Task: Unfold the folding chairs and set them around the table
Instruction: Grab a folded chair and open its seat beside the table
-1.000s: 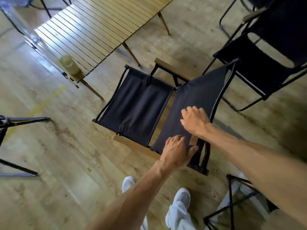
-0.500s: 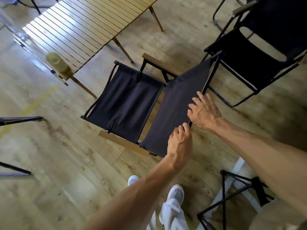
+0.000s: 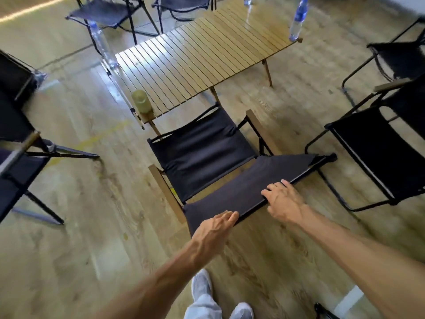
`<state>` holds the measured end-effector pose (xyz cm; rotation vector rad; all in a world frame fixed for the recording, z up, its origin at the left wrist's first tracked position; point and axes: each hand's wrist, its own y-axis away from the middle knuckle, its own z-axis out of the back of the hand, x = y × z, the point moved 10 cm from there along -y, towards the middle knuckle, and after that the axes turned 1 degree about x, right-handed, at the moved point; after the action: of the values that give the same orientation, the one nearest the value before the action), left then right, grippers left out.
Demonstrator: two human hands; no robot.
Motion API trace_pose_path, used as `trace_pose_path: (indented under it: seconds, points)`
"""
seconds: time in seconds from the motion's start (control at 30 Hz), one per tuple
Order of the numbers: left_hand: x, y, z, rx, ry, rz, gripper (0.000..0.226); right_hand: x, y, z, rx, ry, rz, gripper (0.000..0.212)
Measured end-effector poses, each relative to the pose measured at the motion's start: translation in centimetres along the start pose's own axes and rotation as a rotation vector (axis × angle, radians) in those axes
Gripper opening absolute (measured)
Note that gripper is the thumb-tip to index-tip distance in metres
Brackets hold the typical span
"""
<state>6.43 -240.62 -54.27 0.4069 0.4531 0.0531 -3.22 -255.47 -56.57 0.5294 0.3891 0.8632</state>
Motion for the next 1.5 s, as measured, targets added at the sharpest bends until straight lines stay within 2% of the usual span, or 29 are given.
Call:
trace_pose_path:
  seconds: [0.1,0.17,0.23,0.3,0.33,0.4,0.47,0.53,0.67,0.77,0.83,0.93,1.03,1.27,1.5]
  points:
    - [0.0,-0.5,-0.4,0.023,-0.085,0.126,0.057,-2.5,-1.0,0.2,0.016,0.063,-0.025,0.042]
    - [-0.1,-1.5,-0.4,0.009,-0.077,0.171,0.045,-4.3,-1.7,0.2,0.032,0.091,0.016,0.048]
    - [-0.8,-2.5,-0.2,-0.021,0.03,0.174,0.038,-5.3,-2.2,0.1,0.138,0.074,0.099,0.07]
    - [-0.3,-3.3,-0.1,-0.046,0.197,0.26,0.044,-5.8,-2.7,0.3,0.24,-0.033,0.17,0.102]
    - [0.5,-3.5,0.1,-0.068,0.269,0.335,0.048,-6.3,-3.0,0.8,0.249,-0.119,0.184,0.107]
    - [2.8,-3.7,0.3,-0.118,0.318,0.495,0.05,-8.1,-4.4,2.4,0.182,-0.221,0.184,0.089]
    - [5.3,-3.0,0.4,-0.133,0.308,0.666,0.045,-10.2,-6.2,4.5,0.039,-0.131,0.192,0.063]
    - [7.1,-2.1,-0.4,-0.052,0.263,0.818,0.043,-12.2,-7.7,4.8,0.033,-0.027,0.138,0.046]
    - [9.0,-1.0,-2.7,0.031,0.257,1.023,0.045,-14.3,-10.0,2.7,0.115,-0.115,0.027,0.045]
    - [11.1,1.6,-4.8,0.081,0.289,1.279,0.046,-15.6,-12.0,0.4,0.196,-0.197,-0.099,0.053]
    - [12.6,2.8,-6.1,0.106,0.362,1.378,0.042,-16.5,-13.1,-0.8,0.234,-0.225,-0.172,0.047]
    - [13.1,2.7,-6.3,0.121,0.427,1.411,0.031,-17.6,-13.9,-1.8,0.262,-0.272,-0.246,0.042]
    - [12.7,1.9,-5.1,0.049,0.425,1.416,0.025,-19.1,-14.3,-2.1,0.233,-0.31,-0.29,0.04]
    - [10.9,-2.2,-2.4,0.022,0.392,1.38,0.018,-23.9,-14.9,-1.4,0.157,-0.289,-0.391,0.038]
    - [12.4,-4.3,-1.0,-0.012,0.415,1.376,0.019,-25.4,-17.6,0.3,0.114,-0.4,-0.403,0.031]
